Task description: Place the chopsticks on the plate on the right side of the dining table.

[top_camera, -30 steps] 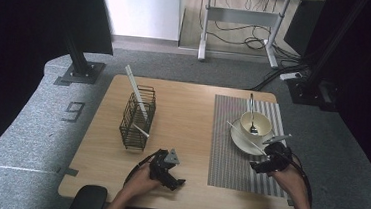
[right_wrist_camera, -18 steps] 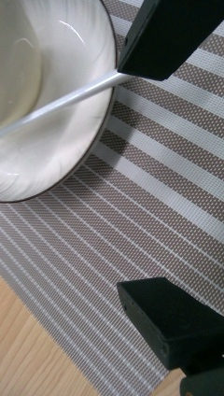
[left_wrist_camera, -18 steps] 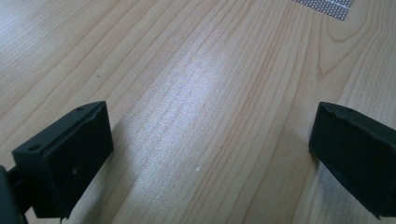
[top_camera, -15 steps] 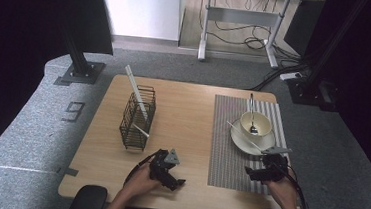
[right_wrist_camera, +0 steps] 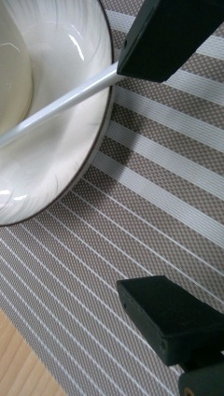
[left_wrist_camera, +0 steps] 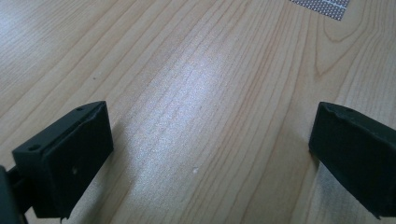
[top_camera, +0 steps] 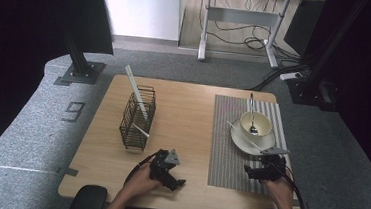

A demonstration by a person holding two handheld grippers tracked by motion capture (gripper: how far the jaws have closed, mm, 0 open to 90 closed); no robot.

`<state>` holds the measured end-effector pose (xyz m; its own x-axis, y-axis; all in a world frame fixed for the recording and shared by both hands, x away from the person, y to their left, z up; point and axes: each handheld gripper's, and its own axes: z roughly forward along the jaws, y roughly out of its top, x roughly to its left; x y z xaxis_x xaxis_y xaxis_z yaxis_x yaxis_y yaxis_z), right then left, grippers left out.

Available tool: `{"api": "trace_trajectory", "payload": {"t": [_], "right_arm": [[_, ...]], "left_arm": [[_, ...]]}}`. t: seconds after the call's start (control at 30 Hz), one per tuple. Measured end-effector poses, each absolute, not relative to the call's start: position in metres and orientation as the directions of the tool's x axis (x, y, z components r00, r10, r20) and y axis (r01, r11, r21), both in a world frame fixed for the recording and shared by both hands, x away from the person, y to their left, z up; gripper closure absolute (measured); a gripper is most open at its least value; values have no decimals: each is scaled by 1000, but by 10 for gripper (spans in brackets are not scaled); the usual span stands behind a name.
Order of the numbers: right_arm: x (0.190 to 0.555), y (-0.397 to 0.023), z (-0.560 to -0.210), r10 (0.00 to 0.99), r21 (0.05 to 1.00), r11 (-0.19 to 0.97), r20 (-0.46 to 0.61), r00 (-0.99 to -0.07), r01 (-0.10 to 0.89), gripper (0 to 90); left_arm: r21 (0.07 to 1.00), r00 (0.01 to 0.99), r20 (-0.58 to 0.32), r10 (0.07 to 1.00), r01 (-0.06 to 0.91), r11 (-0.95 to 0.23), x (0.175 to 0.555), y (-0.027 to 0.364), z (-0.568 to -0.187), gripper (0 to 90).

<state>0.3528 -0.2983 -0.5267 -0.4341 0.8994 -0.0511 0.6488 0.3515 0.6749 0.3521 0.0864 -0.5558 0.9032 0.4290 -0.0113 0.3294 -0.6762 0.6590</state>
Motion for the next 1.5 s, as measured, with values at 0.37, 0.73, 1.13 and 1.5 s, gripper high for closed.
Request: {"api": "trace_trajectory", "payload": {"t": [0.37,0.73,1.13,1.5], "right_arm": [[369,-307,-531,916,661,317,-27,-401,680,3],[380,-322,-529,929,662,263,21,-369,702,2],[391,-329,-524,938,660,242,30,-346,711,2],[402,-332,-522,950,652,224,20,-311,724,3]], "left_arm": [[660,903,-11,429,329,-676,352,86,-556,0],[660,903,-11,429,329,-676,352,86,-556,0],[659,903,-11,429,330,-676,352,86,-556,0],[658,903,-11,429,329,-677,352,86,-556,0]]}}
